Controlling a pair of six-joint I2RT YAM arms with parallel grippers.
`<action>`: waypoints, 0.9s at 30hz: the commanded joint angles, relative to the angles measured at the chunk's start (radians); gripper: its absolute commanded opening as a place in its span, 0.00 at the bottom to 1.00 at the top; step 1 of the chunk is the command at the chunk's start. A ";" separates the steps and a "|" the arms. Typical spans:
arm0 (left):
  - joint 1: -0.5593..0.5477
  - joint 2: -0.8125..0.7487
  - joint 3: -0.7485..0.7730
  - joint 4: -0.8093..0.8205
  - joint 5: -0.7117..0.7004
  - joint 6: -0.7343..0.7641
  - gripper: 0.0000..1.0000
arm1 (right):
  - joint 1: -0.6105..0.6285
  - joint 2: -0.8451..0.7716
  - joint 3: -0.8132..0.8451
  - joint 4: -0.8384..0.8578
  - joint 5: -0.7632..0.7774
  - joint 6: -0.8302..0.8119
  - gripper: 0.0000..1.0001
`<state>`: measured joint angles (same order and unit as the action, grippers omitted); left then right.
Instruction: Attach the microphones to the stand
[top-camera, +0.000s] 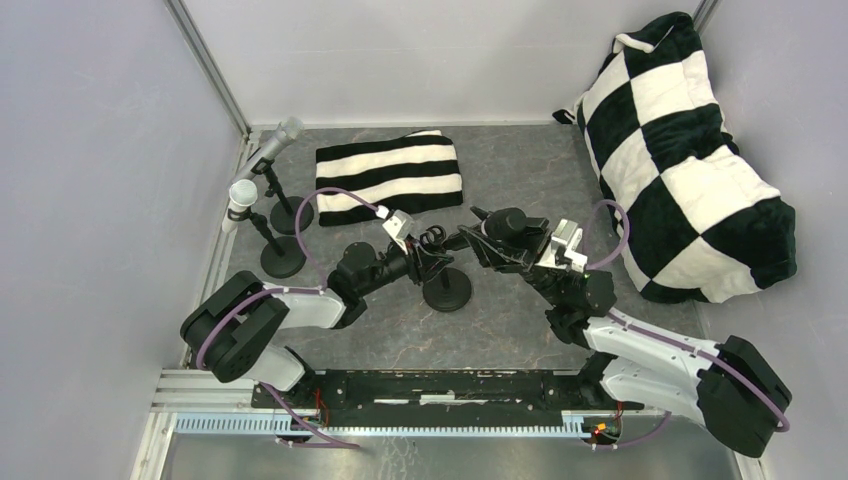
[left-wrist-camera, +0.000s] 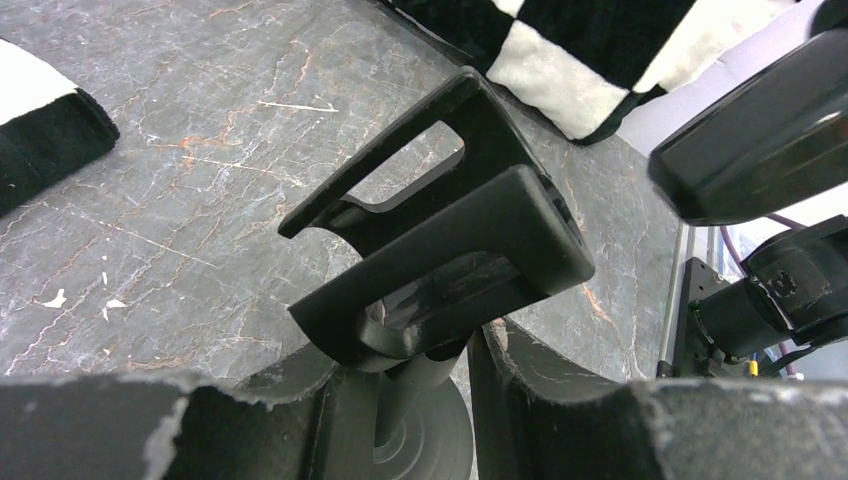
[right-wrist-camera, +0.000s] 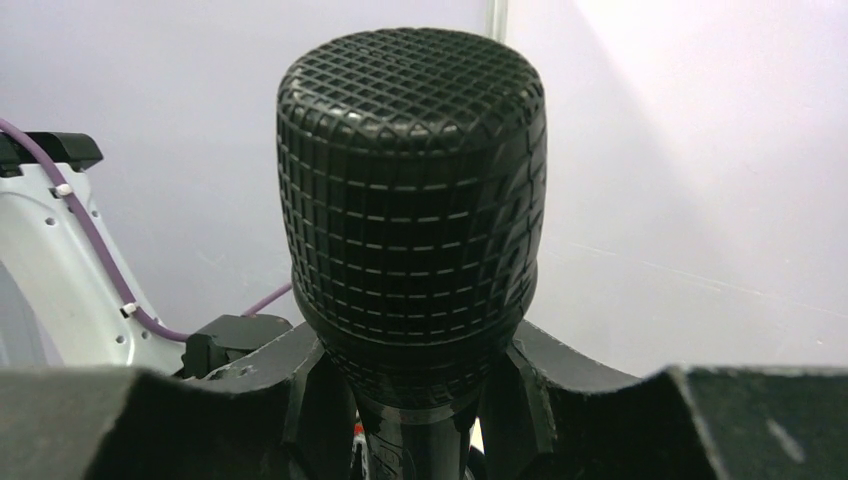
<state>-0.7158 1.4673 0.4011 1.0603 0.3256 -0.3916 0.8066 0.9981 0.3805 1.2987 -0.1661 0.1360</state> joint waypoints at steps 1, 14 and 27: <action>-0.013 -0.029 0.036 0.013 0.041 -0.006 0.02 | -0.002 0.026 0.080 0.080 -0.067 0.020 0.00; -0.027 -0.042 0.053 -0.021 0.074 0.041 0.02 | -0.003 0.073 0.132 -0.002 -0.056 0.008 0.00; -0.030 -0.047 0.057 -0.039 0.091 0.046 0.02 | -0.002 0.096 0.101 -0.038 -0.031 -0.023 0.00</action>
<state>-0.7364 1.4479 0.4194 0.9962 0.3740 -0.3706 0.8066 1.0805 0.4690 1.2415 -0.2073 0.1295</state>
